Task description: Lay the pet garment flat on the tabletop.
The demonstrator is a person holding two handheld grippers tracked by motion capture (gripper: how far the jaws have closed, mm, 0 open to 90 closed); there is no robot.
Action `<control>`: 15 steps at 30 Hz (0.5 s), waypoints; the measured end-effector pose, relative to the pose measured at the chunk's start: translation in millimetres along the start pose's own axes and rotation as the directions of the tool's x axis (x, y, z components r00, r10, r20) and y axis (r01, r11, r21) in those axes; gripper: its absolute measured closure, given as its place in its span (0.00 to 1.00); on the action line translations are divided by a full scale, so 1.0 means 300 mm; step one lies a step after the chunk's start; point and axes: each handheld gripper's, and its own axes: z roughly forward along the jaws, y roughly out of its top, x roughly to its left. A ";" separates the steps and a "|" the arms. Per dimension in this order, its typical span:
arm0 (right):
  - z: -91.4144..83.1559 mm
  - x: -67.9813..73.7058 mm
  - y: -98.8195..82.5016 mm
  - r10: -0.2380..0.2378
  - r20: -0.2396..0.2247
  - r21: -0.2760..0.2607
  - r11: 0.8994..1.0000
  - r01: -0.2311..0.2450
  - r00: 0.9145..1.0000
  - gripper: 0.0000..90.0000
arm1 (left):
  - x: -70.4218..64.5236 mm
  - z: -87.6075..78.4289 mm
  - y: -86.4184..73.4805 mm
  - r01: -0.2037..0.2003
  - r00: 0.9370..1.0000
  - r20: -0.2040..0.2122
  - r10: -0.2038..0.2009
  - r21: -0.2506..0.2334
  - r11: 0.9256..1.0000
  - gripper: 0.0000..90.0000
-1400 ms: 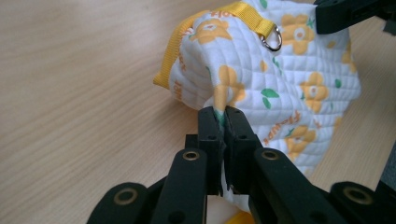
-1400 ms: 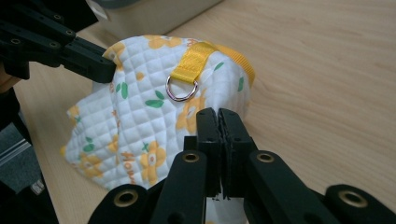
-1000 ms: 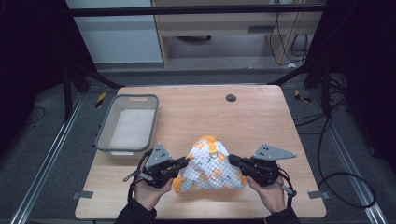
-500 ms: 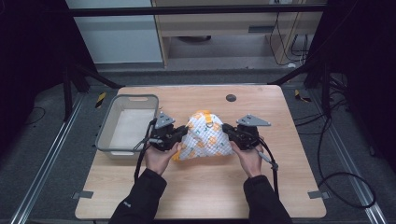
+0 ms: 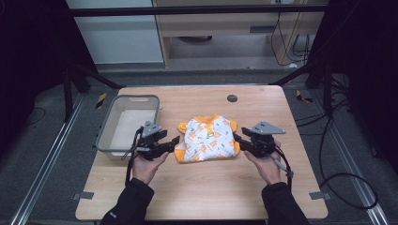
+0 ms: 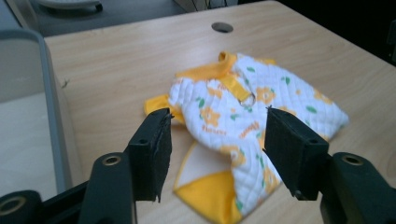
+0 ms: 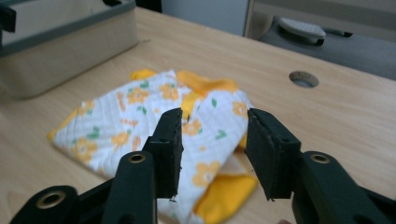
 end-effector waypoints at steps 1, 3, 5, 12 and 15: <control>-0.019 -0.005 -0.036 -0.012 0.000 0.023 1.000 0.012 1.000 0.60 | 0.005 -0.012 -0.027 -0.009 1.000 -0.013 0.009 0.010 1.000 0.44; -0.028 -0.010 -0.060 -0.011 -0.009 0.033 0.999 0.011 1.000 0.58 | 0.010 -0.018 -0.053 -0.018 1.000 -0.017 0.019 0.030 0.999 0.43; -0.034 -0.013 -0.091 -0.009 -0.023 0.050 0.999 0.010 1.000 0.57 | 0.009 -0.021 -0.086 -0.031 0.999 -0.019 0.032 0.044 0.999 0.42; -0.005 -0.006 -0.167 -0.006 -0.046 0.112 0.994 0.011 0.999 0.56 | -0.010 0.036 -0.150 -0.061 0.998 -0.004 0.062 0.102 0.993 0.42; 0.033 0.004 -0.184 -0.016 -0.051 0.140 0.990 0.023 0.999 0.55 | -0.015 0.058 -0.166 -0.069 0.998 0.009 0.069 0.107 0.992 0.42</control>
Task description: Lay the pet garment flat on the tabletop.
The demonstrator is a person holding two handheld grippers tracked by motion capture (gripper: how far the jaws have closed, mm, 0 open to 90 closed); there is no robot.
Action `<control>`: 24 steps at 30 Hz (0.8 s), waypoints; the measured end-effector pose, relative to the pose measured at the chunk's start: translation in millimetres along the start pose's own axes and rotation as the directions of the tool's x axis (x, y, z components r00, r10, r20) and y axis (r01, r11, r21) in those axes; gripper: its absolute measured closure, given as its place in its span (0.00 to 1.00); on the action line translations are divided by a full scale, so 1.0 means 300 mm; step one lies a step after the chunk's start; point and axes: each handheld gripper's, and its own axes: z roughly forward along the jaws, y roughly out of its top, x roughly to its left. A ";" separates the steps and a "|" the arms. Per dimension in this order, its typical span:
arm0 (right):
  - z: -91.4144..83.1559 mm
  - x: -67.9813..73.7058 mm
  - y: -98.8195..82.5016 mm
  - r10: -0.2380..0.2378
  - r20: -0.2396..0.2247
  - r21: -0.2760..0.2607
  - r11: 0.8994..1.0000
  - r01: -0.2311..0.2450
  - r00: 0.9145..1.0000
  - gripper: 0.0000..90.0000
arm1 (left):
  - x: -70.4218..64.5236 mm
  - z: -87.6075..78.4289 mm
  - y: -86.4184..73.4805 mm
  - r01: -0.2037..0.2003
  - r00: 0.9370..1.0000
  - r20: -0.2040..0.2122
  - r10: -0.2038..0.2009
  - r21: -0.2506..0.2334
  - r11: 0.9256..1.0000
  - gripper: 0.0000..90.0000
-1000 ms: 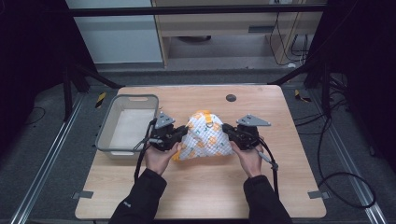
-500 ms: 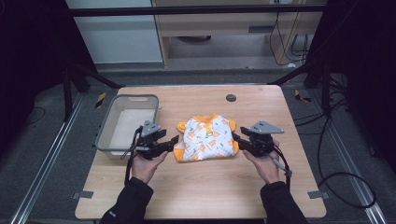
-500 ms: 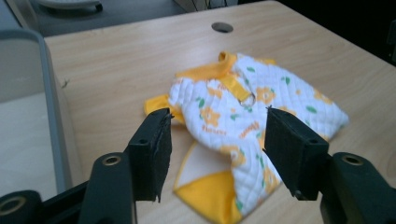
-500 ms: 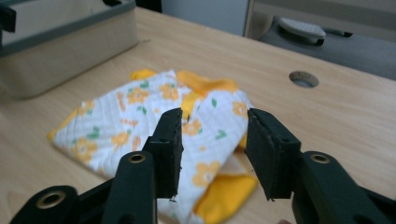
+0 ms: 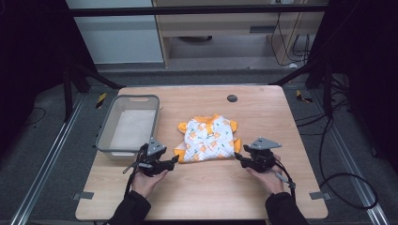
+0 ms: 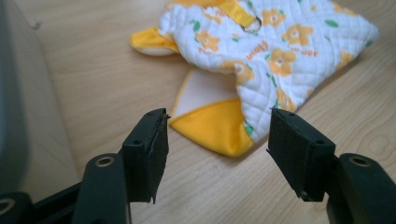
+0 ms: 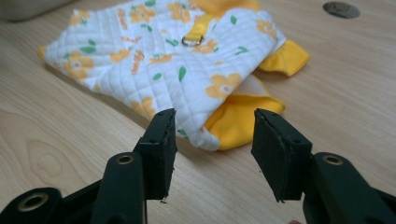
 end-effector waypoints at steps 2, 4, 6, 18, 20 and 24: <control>0.037 0.013 -0.011 -0.010 -0.003 0.031 0.999 0.010 1.000 0.55 | -0.006 0.031 -0.007 -0.010 1.000 0.011 0.009 0.036 0.999 0.40; 0.061 0.027 -0.018 -0.034 -0.009 0.059 0.998 0.034 0.999 0.55 | -0.015 0.046 -0.007 -0.012 1.000 0.027 0.011 0.043 0.999 0.40; 0.075 0.035 -0.023 -0.056 -0.013 0.077 0.995 0.057 0.998 0.55 | -0.022 0.051 -0.007 -0.027 0.999 0.025 0.026 0.039 0.999 0.40; 0.121 0.030 -0.035 -0.049 0.001 0.103 0.994 0.049 0.999 0.60 | -0.064 0.156 -0.029 -0.091 0.996 0.012 0.090 0.130 0.987 0.52; 0.123 0.032 -0.035 -0.057 0.010 0.112 0.992 0.055 0.998 0.65 | -0.072 0.168 -0.034 -0.090 0.996 0.021 0.088 0.130 0.987 0.58; 0.122 0.034 -0.033 -0.067 0.032 0.110 0.992 0.063 0.997 0.77 | -0.081 0.169 -0.035 -0.080 0.997 0.013 0.079 0.115 0.990 0.70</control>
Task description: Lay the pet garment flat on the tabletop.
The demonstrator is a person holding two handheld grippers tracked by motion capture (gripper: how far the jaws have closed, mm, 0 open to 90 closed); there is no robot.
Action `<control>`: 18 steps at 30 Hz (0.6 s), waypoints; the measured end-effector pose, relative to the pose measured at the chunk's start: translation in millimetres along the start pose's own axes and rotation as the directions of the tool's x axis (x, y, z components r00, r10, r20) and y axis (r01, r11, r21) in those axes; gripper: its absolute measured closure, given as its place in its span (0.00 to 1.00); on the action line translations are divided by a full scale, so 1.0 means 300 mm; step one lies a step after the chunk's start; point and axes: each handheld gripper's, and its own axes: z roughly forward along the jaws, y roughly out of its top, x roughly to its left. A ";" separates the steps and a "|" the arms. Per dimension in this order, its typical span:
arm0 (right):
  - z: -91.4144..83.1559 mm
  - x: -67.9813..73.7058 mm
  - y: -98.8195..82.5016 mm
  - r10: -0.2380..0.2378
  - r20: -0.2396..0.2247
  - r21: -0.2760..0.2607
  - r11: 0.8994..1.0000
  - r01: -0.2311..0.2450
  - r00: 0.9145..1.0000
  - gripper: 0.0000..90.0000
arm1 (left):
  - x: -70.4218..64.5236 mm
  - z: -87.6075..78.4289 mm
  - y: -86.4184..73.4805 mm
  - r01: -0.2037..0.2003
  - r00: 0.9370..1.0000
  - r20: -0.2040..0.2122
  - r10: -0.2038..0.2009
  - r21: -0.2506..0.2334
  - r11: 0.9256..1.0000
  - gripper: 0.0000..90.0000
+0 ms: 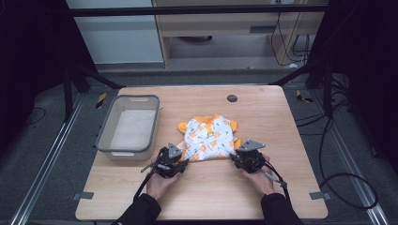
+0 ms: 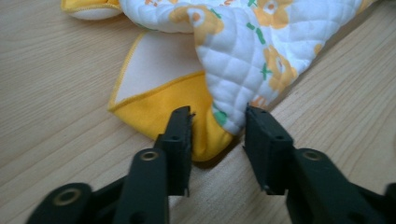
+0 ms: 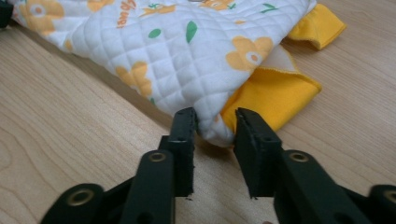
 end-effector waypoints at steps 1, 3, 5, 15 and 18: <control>-0.001 0.001 0.000 -0.005 0.001 0.000 1.000 0.005 1.000 0.81 | 0.000 -0.001 0.000 0.008 1.000 0.003 -0.008 -0.001 1.000 0.75; -0.005 0.005 0.002 -0.009 -0.003 0.003 1.000 0.009 1.000 0.88 | -0.001 -0.006 -0.001 0.008 1.000 0.006 -0.008 0.002 1.000 0.82; -0.013 0.010 0.009 -0.003 -0.014 0.001 1.000 0.003 1.000 0.91 | -0.001 -0.012 0.001 0.014 1.000 0.028 -0.014 0.001 1.000 0.87; -0.139 0.012 0.042 0.047 -0.118 -0.114 0.992 -0.061 0.992 0.94 | 0.002 -0.132 0.039 0.063 0.990 0.131 -0.053 -0.070 0.996 0.91; -0.187 0.012 0.044 0.060 -0.148 -0.141 0.987 -0.081 0.987 0.94 | 0.002 -0.183 0.042 0.071 0.986 0.160 -0.057 -0.085 0.994 0.91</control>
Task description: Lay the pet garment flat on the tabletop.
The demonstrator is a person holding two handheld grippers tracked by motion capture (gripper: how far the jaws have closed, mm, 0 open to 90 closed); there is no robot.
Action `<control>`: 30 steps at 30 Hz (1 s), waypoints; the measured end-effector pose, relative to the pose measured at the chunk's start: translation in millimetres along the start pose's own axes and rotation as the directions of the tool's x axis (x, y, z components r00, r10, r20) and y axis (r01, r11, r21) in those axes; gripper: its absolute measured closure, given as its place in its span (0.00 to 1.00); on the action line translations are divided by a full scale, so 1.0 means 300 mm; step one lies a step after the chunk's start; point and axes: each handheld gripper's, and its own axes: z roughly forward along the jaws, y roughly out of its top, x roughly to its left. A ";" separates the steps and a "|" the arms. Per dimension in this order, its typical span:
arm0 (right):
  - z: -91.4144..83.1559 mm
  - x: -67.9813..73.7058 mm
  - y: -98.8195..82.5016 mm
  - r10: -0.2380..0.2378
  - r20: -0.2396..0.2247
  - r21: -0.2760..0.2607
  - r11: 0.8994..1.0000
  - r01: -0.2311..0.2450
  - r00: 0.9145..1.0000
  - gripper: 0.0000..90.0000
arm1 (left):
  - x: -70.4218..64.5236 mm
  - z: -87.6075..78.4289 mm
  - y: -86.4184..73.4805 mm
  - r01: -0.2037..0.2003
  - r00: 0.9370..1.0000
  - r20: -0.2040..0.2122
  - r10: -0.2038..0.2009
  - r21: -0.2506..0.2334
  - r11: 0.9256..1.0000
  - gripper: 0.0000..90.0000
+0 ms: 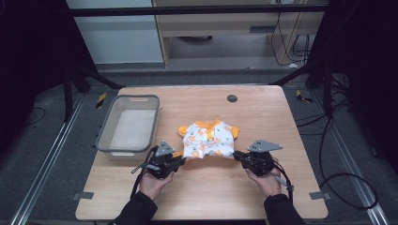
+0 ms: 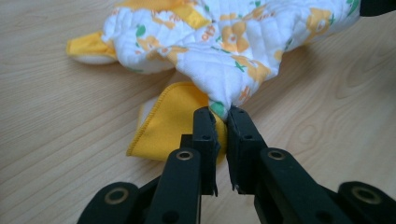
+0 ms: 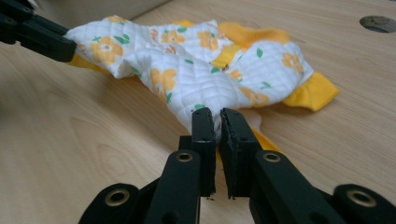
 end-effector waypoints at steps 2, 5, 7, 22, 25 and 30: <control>-0.032 0.011 0.004 -0.001 -0.017 -0.012 1.000 0.001 1.000 0.95 | -0.002 -0.013 0.001 0.003 1.000 0.009 -0.003 -0.002 1.000 0.91; -0.071 0.022 0.011 -0.011 -0.043 -0.028 1.000 0.010 0.999 1.00 | -0.011 -0.066 0.006 0.010 0.999 0.032 -0.009 -0.022 1.000 0.91; -0.092 0.026 0.021 0.004 -0.067 -0.035 0.999 -0.006 0.998 1.00 | -0.015 -0.076 0.008 0.010 0.999 0.039 -0.009 -0.018 1.000 0.91; -0.046 0.051 -0.040 -0.008 -0.049 0.016 1.000 0.009 0.999 0.82 | -0.016 -0.055 -0.009 0.007 0.999 0.040 -0.008 0.013 1.000 0.91; -0.034 0.058 -0.061 -0.003 -0.056 0.040 0.999 0.006 0.998 0.74 | -0.019 -0.054 -0.010 0.009 0.999 0.040 -0.009 0.015 1.000 0.91; 0.001 0.077 -0.088 -0.015 -0.071 0.092 0.996 0.022 0.997 0.67 | -0.020 -0.052 -0.011 0.007 0.999 0.040 -0.008 0.014 1.000 0.91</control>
